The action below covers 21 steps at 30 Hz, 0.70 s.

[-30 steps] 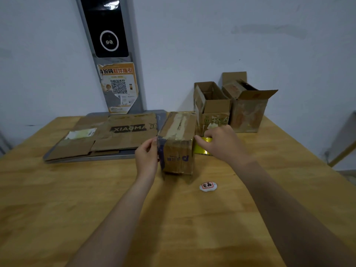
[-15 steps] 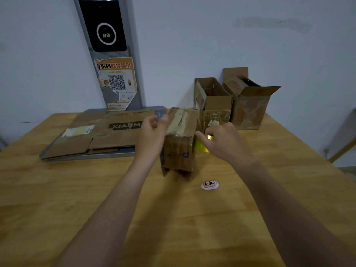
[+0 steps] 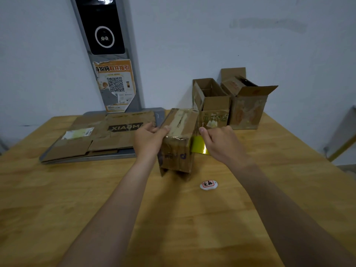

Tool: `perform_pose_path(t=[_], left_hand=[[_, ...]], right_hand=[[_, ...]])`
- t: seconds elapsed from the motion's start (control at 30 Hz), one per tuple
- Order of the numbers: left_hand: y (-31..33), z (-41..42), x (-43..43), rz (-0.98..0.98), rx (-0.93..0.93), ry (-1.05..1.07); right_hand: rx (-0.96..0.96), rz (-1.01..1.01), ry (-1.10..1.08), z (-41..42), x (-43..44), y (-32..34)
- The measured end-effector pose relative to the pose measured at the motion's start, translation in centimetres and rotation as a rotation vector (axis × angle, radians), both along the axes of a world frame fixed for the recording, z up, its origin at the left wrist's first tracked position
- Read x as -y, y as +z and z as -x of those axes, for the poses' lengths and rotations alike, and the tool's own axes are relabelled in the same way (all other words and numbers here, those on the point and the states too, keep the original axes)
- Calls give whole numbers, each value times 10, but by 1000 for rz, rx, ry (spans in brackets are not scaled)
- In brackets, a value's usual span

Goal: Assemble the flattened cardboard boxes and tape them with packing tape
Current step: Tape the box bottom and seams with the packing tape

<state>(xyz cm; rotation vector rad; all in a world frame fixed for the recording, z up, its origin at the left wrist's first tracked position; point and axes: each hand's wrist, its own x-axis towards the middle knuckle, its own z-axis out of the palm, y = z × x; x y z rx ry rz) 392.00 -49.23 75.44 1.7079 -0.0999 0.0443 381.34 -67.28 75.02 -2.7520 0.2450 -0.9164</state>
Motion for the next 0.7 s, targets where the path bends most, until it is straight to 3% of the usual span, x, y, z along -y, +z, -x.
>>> perform_pose_path(t=[0.13, 0.3, 0.5, 0.6, 0.7], left_hand=[[-6, -9, -7, 153, -80, -18], [-5, -1, -11, 141, -24, 13], [-6, 9, -10, -404, 432, -39], [-9, 16, 2, -667, 408, -50], [-11, 18, 4, -632, 400, -35]], right_hand=[[8, -12, -2, -2, -1, -2], [-3, -6, -7, -5, -4, -1], [1, 19, 3, -6, -11, 2], [-12, 35, -6, -7, -11, 3], [-4, 42, 0, -7, -10, 2]])
